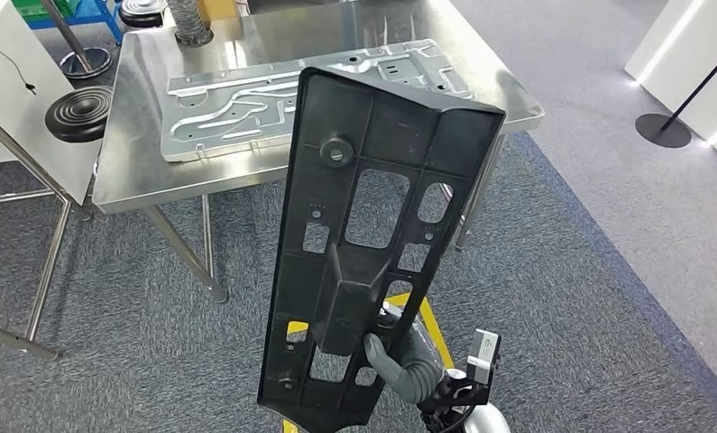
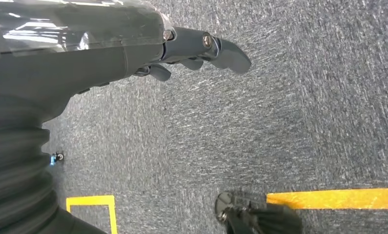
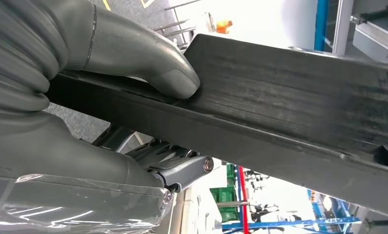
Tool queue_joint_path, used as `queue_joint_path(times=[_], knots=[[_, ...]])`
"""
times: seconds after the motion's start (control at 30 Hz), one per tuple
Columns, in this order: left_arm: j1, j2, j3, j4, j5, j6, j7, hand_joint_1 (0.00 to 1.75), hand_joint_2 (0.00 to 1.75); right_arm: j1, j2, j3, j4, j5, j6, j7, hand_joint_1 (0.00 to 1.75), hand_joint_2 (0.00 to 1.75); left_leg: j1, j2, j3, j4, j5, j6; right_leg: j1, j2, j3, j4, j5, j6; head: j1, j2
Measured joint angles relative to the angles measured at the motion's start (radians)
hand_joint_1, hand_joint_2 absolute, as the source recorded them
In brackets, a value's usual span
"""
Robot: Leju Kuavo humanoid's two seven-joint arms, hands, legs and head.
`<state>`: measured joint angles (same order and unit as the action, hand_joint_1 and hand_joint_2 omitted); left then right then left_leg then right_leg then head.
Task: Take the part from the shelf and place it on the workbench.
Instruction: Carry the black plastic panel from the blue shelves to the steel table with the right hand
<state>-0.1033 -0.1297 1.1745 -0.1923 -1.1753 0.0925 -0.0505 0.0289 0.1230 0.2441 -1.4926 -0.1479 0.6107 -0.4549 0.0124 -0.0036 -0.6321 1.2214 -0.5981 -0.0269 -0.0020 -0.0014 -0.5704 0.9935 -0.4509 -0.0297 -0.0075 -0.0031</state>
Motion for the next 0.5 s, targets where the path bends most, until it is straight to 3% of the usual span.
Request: queue_joint_path(times=[0.03, 0.1, 0.23, 0.3, 0.37, 0.43, 0.5], knots=[[0.002, 0.0, 0.0, 0.0, 0.001, 0.0, 0.0, 0.0, 1.75, 0.0, 0.0, 0.0, 0.003, 0.0, 0.0, 0.0, 1.75, 1.75, 0.001, 0.0, -0.035, 0.056, -0.014, -0.002, 0.001, 0.0, 0.004, 0.0, -0.005, -0.001, 0.0, 0.0], [0.005, 0.0, 0.001, 0.0, 0.003, 0.001, -0.001, 0.0, 1.75, 0.0, 0.0, 0.0, 0.007, 0.0, 0.0, 0.0, 1.75, 1.75, 0.001, 0.0, -0.067, 0.092, -0.003, -0.005, 0.001, 0.001, 0.013, 0.001, -0.013, -0.001, 0.0, 0.0], [0.005, 0.0, 0.001, 0.0, 0.003, 0.001, -0.001, 0.0, 1.75, 0.0, 0.0, 0.0, 0.009, 0.0, 0.0, 0.0, 1.75, 1.75, 0.001, 0.0, -0.065, 0.074, 0.021, -0.005, 0.001, 0.002, 0.018, 0.002, -0.016, 0.0, 0.0, 0.0], [0.005, 0.0, 0.001, 0.0, 0.003, 0.002, -0.001, 0.0, 1.75, 0.0, 0.0, 0.0, 0.01, 0.0, 0.0, 0.0, 1.75, 1.75, 0.001, 0.0, -0.033, -0.004, 0.073, -0.004, 0.001, 0.002, 0.028, 0.002, -0.023, 0.002, 0.0, 0.0], [0.004, 0.0, 0.002, 0.0, 0.004, 0.006, 0.0, 0.0, 1.75, -0.002, 0.0, 0.001, 0.012, -0.001, 0.0, 0.0, 1.75, 1.75, -0.002, 0.001, 0.027, -0.144, 0.135, 0.008, 0.003, 0.003, 0.043, 0.006, -0.035, 0.014, 0.0, 0.0], [0.004, -0.001, 0.003, 0.0, 0.005, 0.011, 0.0, 0.0, 1.75, -0.006, 0.0, 0.002, 0.013, -0.002, 0.001, -0.001, 1.75, 1.75, -0.004, 0.0, 0.061, -0.217, 0.149, 0.028, 0.006, 0.003, 0.049, 0.015, -0.042, 0.03, 0.0, 0.0], [0.004, -0.001, 0.004, 0.0, 0.005, 0.016, -0.003, 0.0, 1.75, -0.009, 0.0, 0.002, 0.013, -0.002, 0.001, -0.002, 1.75, 1.75, -0.002, -0.002, 0.076, -0.224, 0.143, 0.043, 0.005, 0.003, 0.036, 0.053, -0.058, 0.042, 0.0, 0.0]])
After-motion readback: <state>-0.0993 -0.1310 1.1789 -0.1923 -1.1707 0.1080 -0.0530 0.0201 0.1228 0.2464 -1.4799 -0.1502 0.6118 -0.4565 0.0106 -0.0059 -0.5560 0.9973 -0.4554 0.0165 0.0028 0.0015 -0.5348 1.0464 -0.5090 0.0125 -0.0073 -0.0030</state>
